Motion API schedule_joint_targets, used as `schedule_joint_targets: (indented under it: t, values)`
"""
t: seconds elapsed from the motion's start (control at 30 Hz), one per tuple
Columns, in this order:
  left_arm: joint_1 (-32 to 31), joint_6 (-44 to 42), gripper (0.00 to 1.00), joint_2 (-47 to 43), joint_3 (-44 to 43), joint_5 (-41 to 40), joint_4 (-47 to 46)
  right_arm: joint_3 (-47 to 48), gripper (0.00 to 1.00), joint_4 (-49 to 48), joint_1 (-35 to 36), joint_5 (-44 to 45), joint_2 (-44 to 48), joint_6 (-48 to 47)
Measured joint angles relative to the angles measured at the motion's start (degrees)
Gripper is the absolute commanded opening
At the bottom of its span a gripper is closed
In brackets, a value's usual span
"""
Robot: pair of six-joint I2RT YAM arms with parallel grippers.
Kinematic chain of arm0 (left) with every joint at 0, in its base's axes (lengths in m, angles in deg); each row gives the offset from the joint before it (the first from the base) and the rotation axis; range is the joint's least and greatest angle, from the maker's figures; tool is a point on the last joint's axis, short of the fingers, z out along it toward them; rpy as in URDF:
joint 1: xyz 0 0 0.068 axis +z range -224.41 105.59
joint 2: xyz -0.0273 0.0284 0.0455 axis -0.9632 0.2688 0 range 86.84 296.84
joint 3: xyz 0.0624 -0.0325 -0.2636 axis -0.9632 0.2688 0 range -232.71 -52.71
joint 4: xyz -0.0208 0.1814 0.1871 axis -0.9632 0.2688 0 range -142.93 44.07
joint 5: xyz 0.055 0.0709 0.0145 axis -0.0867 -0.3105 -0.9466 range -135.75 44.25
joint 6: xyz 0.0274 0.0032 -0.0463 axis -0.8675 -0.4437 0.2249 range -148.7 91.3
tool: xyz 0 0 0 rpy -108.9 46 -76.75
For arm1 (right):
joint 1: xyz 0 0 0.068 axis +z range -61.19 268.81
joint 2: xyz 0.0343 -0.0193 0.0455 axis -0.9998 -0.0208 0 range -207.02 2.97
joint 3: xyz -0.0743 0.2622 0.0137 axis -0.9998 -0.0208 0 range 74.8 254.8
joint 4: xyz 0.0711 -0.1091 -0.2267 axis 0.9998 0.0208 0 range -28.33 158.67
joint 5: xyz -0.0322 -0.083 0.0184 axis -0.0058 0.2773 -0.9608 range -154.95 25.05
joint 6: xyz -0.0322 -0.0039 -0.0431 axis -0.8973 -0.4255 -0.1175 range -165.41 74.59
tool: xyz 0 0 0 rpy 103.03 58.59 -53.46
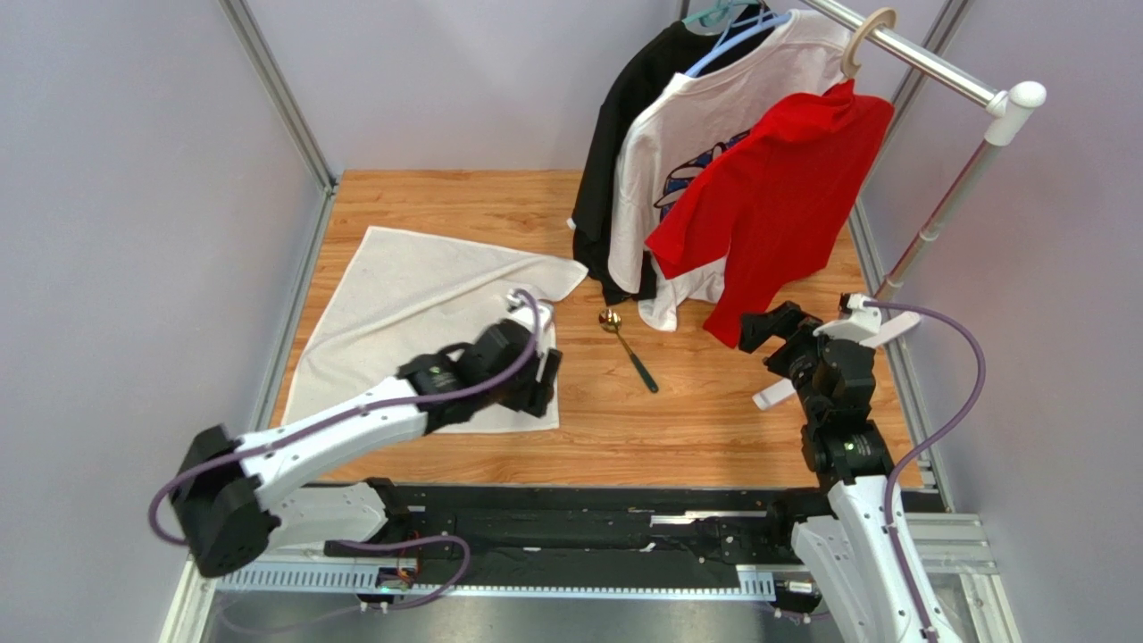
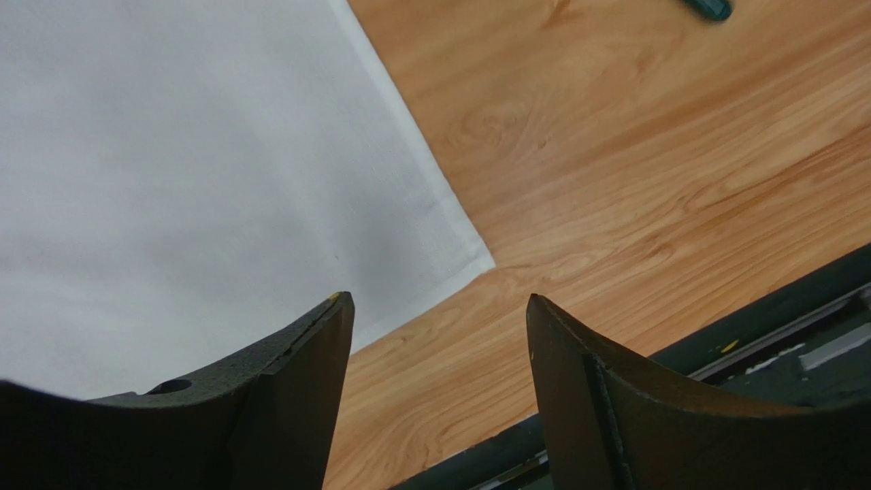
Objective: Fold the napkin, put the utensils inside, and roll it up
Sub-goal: Flatten the napkin out
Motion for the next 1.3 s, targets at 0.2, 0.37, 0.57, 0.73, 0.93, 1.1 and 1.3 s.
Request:
schedule_joint_targets:
  t: [0.2,0.37,0.57,0.73,0.93,1.1,1.3]
  values:
    - [-6.80,2.82,0.62,16.98,-1.49,-3.89,-0.81,0.04,0.98,0.02,0.00,-0.42,-0.09,0.00]
    - [-6.95,4.04,0.59,21.03,-2.23,-5.22,-3.32,0.22,0.98,0.02,0.00,-0.42,-0.09,0.02]
    - [-7.06,4.90,0.55,23.98,-2.43,-5.11,-7.10,0.22,0.98,0.02,0.00,-0.42,-0.37,0.15]
    - [-7.06,5.84,0.51,27.23,-2.91,-5.22,-7.74,0.22,0.98,0.02,0.00,-0.42,-0.46,0.20]
    - [-7.06,7.52,0.40,27.58,-2.91,-5.51,-7.98,0.22,0.97,0.02,0.00,-0.42,-0.39,0.20]
    - [-7.08,9.94,0.33,27.43,-1.97,-6.32,-8.74,0.22,0.97,0.07,0.00,-0.39,-0.07,0.20]
    - [-8.17,13.20,0.12,25.14,1.03,-7.82,-10.47,0.24,0.97,0.09,0.00,-0.37,0.31,0.17]
